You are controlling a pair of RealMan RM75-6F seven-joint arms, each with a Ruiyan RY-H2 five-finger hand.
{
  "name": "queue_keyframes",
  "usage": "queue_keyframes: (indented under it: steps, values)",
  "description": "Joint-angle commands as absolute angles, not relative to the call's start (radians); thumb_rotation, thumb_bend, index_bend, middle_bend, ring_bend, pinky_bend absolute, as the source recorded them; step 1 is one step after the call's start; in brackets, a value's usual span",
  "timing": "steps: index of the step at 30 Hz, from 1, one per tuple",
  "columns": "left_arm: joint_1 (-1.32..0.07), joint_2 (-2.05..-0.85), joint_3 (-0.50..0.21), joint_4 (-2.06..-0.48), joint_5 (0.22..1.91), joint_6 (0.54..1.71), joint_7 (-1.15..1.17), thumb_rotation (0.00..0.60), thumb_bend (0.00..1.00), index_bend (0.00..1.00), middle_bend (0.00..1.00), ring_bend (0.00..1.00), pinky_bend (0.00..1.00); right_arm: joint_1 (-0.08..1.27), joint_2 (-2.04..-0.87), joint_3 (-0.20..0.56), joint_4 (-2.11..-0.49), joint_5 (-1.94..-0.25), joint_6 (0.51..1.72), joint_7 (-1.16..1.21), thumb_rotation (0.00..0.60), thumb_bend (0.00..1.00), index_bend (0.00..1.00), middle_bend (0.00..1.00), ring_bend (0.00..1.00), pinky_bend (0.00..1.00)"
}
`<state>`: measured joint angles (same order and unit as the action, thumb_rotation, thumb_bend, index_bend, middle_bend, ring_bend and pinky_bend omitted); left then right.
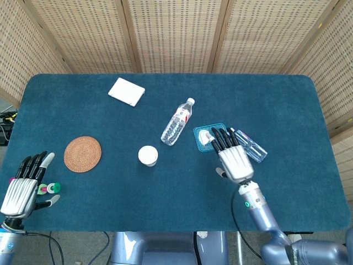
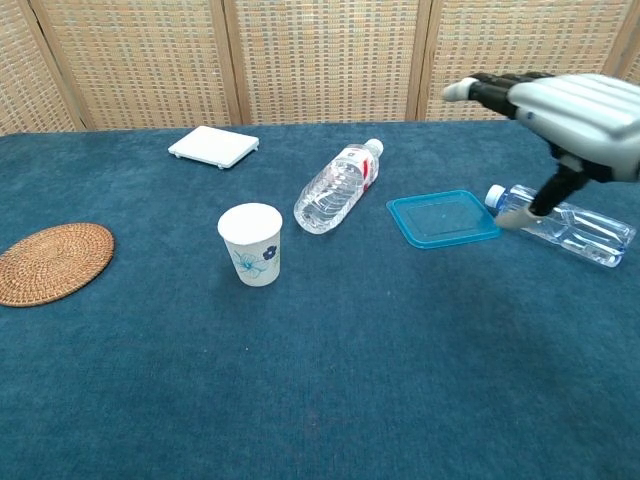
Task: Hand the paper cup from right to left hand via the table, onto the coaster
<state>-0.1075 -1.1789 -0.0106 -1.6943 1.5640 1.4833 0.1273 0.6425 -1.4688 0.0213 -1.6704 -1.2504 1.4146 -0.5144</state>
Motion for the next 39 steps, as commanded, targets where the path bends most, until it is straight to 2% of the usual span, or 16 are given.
queue_keyframes:
  steps: [1,11,16,23,29,34,39]
  values:
    - [-0.107,-1.182,-0.008,-1.695,1.568,1.484,0.136,0.6,0.01,0.0,0.0,0.0,0.0,0.526,-1.416,-0.053,-1.628,-1.341,1.509,-0.399,0.6,0.08,0.0,0.0,0.0,0.0]
    - [-0.12,-1.189,0.0,-1.711,1.587,1.467,0.167,0.6,0.01,0.0,0.0,0.0,0.0,0.334,-1.407,-0.132,-1.479,-1.442,1.654,-0.225,0.6,0.08,0.0,0.0,0.0,0.0]
    - [-0.144,-1.179,-0.006,-1.737,1.592,1.435,0.173,0.6,0.01,0.0,0.0,0.0,0.0,0.3,-1.404,-0.114,-1.453,-1.481,1.678,-0.185,0.6,0.08,0.0,0.0,0.0,0.0]
    - [-0.197,-1.151,-0.048,-1.798,1.572,1.387,0.219,0.6,0.01,0.0,0.0,0.0,0.0,0.279,-1.395,-0.085,-1.452,-1.509,1.67,-0.163,0.6,0.08,0.0,0.0,0.0,0.0]
    - [-0.306,-1.125,-0.117,-1.858,1.469,1.237,0.26,0.6,0.01,0.0,0.0,0.0,0.0,0.261,-1.389,-0.063,-1.454,-1.533,1.664,-0.146,0.6,0.08,0.0,0.0,0.0,0.0]
    - [-0.425,-1.139,-0.182,-1.853,1.364,1.088,0.298,0.6,0.03,0.0,0.0,0.0,0.0,0.252,-1.389,-0.044,-1.44,-1.556,1.666,-0.124,0.6,0.08,0.0,0.0,0.0,0.0]
    - [-0.528,-1.157,-0.216,-1.833,1.246,0.97,0.395,0.6,0.05,0.0,0.0,0.0,0.0,0.242,-1.393,-0.028,-1.425,-1.567,1.663,-0.106,0.6,0.08,0.0,0.0,0.0,0.0]
